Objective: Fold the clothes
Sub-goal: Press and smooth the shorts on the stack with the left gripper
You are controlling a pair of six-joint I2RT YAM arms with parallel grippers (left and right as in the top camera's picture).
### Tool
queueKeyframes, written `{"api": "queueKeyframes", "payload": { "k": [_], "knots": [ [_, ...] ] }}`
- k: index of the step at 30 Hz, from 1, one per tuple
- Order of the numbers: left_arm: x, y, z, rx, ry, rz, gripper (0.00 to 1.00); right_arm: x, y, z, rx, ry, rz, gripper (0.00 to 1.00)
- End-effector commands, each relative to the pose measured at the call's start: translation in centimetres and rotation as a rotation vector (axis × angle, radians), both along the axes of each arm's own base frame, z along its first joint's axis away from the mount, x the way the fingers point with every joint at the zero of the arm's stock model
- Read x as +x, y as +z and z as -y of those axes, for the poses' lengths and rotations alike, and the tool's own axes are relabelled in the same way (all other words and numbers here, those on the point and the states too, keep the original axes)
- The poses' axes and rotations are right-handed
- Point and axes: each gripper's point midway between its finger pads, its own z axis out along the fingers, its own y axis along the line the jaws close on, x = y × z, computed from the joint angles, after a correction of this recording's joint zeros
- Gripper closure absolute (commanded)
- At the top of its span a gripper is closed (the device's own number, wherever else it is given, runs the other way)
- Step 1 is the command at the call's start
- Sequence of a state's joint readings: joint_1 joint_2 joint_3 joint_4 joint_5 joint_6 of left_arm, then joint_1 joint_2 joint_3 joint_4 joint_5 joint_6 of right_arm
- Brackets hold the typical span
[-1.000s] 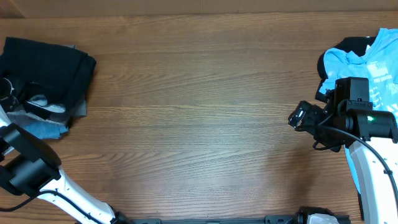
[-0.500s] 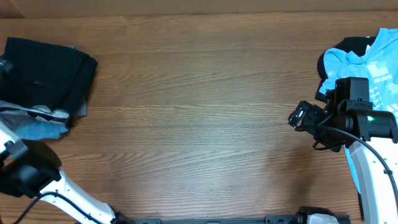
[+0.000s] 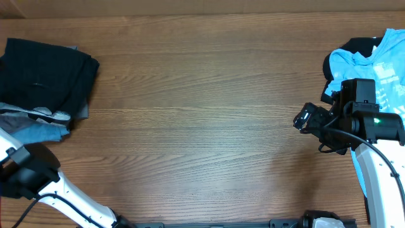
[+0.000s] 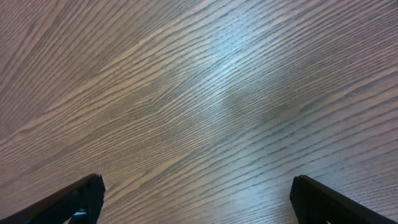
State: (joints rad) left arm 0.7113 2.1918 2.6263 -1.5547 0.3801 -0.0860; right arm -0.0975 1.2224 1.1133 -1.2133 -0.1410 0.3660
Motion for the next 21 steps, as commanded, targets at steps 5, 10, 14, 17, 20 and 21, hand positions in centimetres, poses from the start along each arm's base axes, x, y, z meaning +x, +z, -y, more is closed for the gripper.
{"api": "queueKeyframes", "payload": {
  "k": [5,10,14,17,20,21],
  "knots": [
    [1.3,-7.6,-2.0,-0.216,-0.094,0.005,0.96,0.3,0.3,0.3,-0.011,-0.007,0.012,0.0],
    [0.1,-13.9,-3.4,-0.371,-0.097,-0.056,0.96,0.3,0.3,0.3,-0.011,-0.007,0.012,0.0],
    [-1.9,-19.6,-5.1,-0.481,-0.042,-0.131,0.96,0.3,0.3,0.3,-0.011,-0.007,0.012,0.0],
    [-3.3,-23.7,-5.5,-0.562,-0.006,-0.187,0.96,0.3,0.3,0.3,-0.011,-0.007,0.012,0.0],
    [-3.6,-25.9,-5.0,-0.623,0.01,-0.218,0.96,0.3,0.3,0.3,-0.011,-0.007,0.012,0.0],
    [-3.2,-25.6,-4.8,-0.641,0.01,-0.194,0.96,0.3,0.3,0.3,-0.011,-0.007,0.012,0.0]
  ]
}}
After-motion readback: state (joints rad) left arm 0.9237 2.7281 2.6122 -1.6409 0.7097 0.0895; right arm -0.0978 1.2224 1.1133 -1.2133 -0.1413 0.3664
